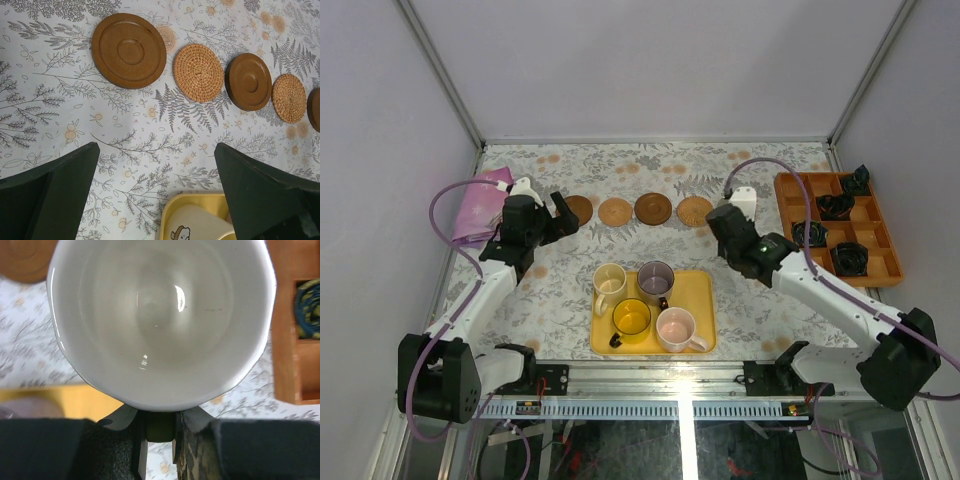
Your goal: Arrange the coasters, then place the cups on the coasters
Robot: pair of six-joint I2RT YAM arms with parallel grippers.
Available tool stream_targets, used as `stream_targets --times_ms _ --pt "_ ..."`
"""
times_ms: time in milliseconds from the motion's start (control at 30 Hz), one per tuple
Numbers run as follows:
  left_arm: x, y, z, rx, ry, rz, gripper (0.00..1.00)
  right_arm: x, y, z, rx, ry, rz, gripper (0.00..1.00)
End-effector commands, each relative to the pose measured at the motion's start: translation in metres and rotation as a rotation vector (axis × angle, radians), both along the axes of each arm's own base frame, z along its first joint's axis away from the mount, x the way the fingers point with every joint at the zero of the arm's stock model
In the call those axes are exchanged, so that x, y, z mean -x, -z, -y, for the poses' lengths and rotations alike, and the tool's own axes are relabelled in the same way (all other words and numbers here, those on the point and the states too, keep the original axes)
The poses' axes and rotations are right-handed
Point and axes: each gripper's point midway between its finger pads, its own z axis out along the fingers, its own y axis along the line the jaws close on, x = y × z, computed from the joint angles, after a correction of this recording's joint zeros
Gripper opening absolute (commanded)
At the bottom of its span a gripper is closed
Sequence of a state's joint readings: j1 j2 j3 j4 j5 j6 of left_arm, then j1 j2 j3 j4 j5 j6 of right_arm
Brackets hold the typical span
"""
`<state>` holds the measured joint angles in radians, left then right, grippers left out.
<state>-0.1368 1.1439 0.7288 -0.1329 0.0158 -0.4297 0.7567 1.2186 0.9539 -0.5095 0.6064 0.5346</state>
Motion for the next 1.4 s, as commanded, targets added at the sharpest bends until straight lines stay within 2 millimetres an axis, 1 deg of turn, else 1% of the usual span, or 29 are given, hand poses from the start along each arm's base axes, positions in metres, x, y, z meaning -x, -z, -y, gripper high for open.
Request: stream_targets --times_ms 0,33,100,200,233,367,500,633,800,967,1067,1100,1167,1367 --pt "-0.005 0.0 -0.008 -0.032 -0.022 0.013 1.0 -0.054 -0.051 0.019 -0.024 0.045 0.175 0.0" --pt "-0.006 0.001 -0.008 -0.031 -0.025 0.01 1.0 -0.062 -0.053 0.027 -0.02 0.064 0.179 0.0" --pt "-0.01 0.0 -0.008 -0.024 -0.032 0.009 1.0 -0.078 -0.048 0.039 -0.02 0.083 0.153 0.0" --pt "-0.018 -0.003 -0.009 -0.016 -0.051 0.01 1.0 -0.101 -0.046 0.06 -0.029 0.115 0.172 0.0" --pt "-0.022 -0.005 -0.01 -0.013 -0.06 0.012 1.0 -0.109 -0.045 0.063 -0.035 0.111 0.186 0.0" --pt "-0.04 -0.013 -0.01 -0.012 -0.08 0.018 1.0 -0.13 -0.032 0.08 -0.003 0.125 0.168 0.0" --pt "-0.058 -0.019 -0.01 -0.008 -0.095 0.026 1.0 -0.145 -0.015 0.091 -0.034 0.13 0.126 0.0" --pt "-0.068 -0.013 -0.008 0.011 -0.108 0.02 1.0 -0.155 -0.004 0.089 -0.056 0.108 0.098 0.0" --pt "-0.078 0.002 -0.001 0.049 -0.108 -0.021 1.0 -0.165 0.008 0.088 -0.05 0.094 0.068 0.0" --pt "-0.081 0.007 0.0 0.062 -0.111 -0.023 1.0 -0.174 0.013 0.087 -0.033 0.071 0.072 0.0" --pt "-0.082 0.011 -0.001 0.051 -0.116 -0.039 1.0 -0.178 0.02 0.085 -0.027 0.054 0.056 0.0" --pt "-0.082 0.011 -0.002 0.049 -0.117 -0.043 1.0 -0.179 0.02 0.084 -0.031 0.048 0.054 0.0" --pt "-0.082 0.012 -0.002 0.048 -0.121 -0.048 1.0 -0.182 0.03 0.08 -0.037 0.032 0.032 0.0" --pt "-0.08 0.013 -0.004 0.05 -0.137 -0.052 1.0 -0.188 0.037 0.075 -0.051 0.007 0.01 0.0"
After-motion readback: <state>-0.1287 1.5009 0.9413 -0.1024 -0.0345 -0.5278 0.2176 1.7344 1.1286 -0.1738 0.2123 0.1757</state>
